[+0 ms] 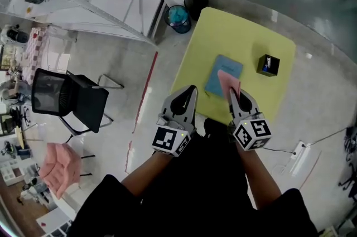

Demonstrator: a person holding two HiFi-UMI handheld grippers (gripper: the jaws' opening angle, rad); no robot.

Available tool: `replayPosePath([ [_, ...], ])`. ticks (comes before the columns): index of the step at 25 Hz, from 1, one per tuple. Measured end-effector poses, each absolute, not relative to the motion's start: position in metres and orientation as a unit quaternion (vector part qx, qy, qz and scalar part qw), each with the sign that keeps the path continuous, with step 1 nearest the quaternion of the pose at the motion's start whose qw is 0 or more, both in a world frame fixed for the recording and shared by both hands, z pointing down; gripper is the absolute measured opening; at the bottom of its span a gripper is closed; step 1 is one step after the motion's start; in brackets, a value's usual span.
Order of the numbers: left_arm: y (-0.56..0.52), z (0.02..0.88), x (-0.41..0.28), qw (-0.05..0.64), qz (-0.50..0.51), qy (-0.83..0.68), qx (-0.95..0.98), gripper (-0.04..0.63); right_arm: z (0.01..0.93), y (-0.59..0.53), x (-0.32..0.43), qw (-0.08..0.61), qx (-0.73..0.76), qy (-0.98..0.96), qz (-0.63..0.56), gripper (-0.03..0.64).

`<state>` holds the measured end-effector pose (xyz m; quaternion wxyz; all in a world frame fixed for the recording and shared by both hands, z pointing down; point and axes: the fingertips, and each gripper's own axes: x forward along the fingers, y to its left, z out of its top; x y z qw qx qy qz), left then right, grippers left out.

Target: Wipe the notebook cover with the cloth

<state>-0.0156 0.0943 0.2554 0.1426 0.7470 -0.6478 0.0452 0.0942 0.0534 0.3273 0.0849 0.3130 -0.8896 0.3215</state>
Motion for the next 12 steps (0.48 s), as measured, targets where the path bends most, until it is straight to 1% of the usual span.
replayPosePath([
  [2,0.088,0.265,-0.014,0.142,0.051,-0.644,0.750,0.015,0.328,0.047,0.093,0.062,0.311,-0.888,0.334,0.038],
  [4,0.081,0.275,-0.013,0.143,0.055,-0.642,0.751,0.015,0.332,0.040,0.091,0.057,0.312,-0.887,0.336,0.038],
  [12,0.053,0.292,-0.023,0.148,0.048,-0.634,0.758,0.015,0.357,0.021,0.069,0.094,0.310,-0.879,0.349,0.038],
])
